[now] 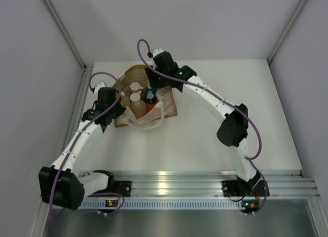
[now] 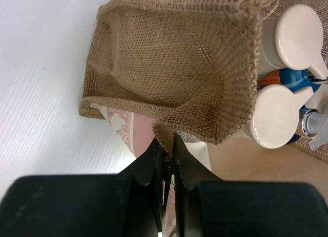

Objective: Take the personal care products out of the canvas bag

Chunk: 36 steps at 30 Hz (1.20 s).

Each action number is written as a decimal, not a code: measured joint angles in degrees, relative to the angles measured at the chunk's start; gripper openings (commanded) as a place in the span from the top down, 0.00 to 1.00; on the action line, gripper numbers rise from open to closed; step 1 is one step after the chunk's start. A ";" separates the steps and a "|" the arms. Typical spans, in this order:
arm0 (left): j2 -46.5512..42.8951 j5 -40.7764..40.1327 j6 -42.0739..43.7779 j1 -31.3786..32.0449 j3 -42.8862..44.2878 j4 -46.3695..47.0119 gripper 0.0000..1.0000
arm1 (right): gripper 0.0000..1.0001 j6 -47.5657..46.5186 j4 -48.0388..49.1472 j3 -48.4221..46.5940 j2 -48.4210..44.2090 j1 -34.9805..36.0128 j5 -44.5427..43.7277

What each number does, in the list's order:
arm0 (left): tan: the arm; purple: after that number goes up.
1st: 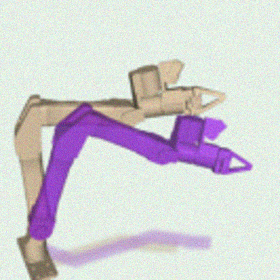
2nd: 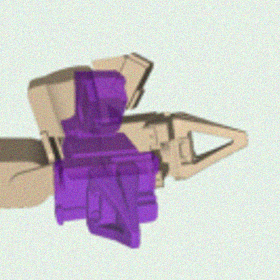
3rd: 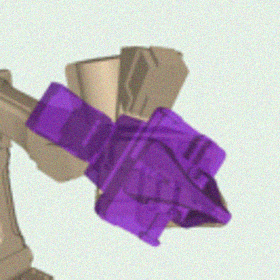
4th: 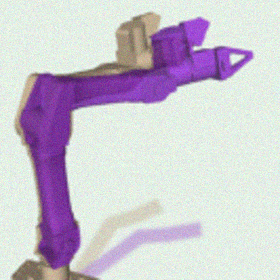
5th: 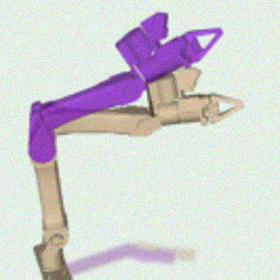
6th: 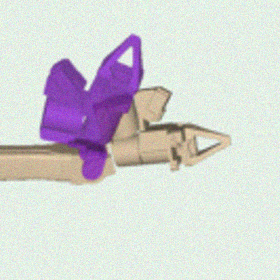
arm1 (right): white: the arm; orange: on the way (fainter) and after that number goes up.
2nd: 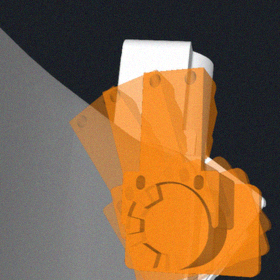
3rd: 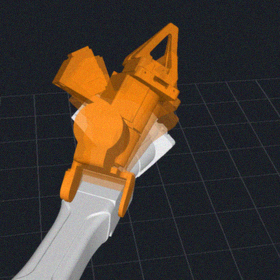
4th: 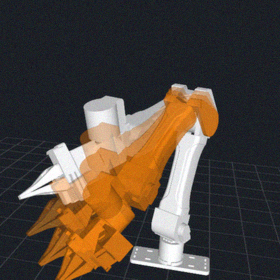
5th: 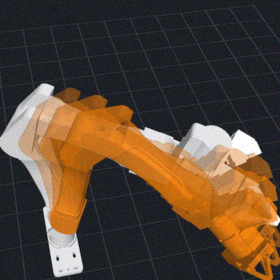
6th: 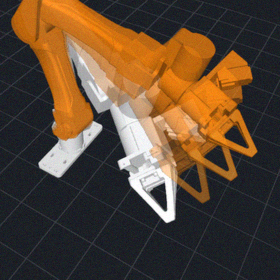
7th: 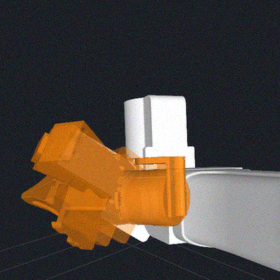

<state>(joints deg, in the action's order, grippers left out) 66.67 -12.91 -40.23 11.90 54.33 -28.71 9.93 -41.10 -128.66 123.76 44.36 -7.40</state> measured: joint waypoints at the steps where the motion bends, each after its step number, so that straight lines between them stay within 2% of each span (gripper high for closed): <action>1: 0.02 0.00 0.04 0.00 0.00 0.00 1.00 | 0.44 1.60 -0.33 0.00 0.46 0.00 -0.11; 4: 0.37 -0.04 0.15 0.00 0.33 0.00 1.00 | 0.41 5.99 -1.92 0.00 1.99 0.02 -1.20; 16: 2.05 -2.60 1.33 0.00 3.15 -0.48 1.00 | 0.43 17.75 -7.89 0.70 3.37 0.28 -11.34; 19: 2.60 -2.60 1.33 0.15 3.50 -0.50 1.00 | 0.48 18.80 -8.31 0.74 3.43 0.37 -12.22; 23: 3.19 -2.60 1.42 0.39 3.67 -0.50 1.00 | 0.46 19.41 -8.66 0.72 3.85 0.39 -12.57; 25: 3.48 -2.60 1.44 0.44 3.82 -0.48 1.00 | 0.43 19.50 -8.72 0.70 4.52 0.42 -12.57; 29: 4.55 -2.56 1.42 0.55 4.44 -0.44 1.00 | 0.43 18.12 -8.85 -0.57 6.36 0.66 -13.33; 32: 5.51 -2.49 1.42 0.63 4.81 -0.42 1.00 | 0.66 17.07 -9.11 -1.57 7.13 0.72 -14.14; 33: 5.73 -2.40 1.44 0.66 4.83 -0.44 1.00 | 0.84 16.87 -8.87 -1.66 7.19 0.72 -14.45; 35: 5.97 -2.29 1.42 0.72 4.85 -0.44 1.00 | 0.97 16.83 -9.09 -1.92 7.26 0.72 -14.64; 36: 6.01 -2.29 1.44 0.74 4.85 -0.42 1.00 | 1.00 16.79 -9.11 -1.95 7.30 0.72 -14.78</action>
<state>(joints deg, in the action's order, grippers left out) 72.69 -15.20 -38.79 12.64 59.18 -29.12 26.72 -50.22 -130.61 131.07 45.08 -22.17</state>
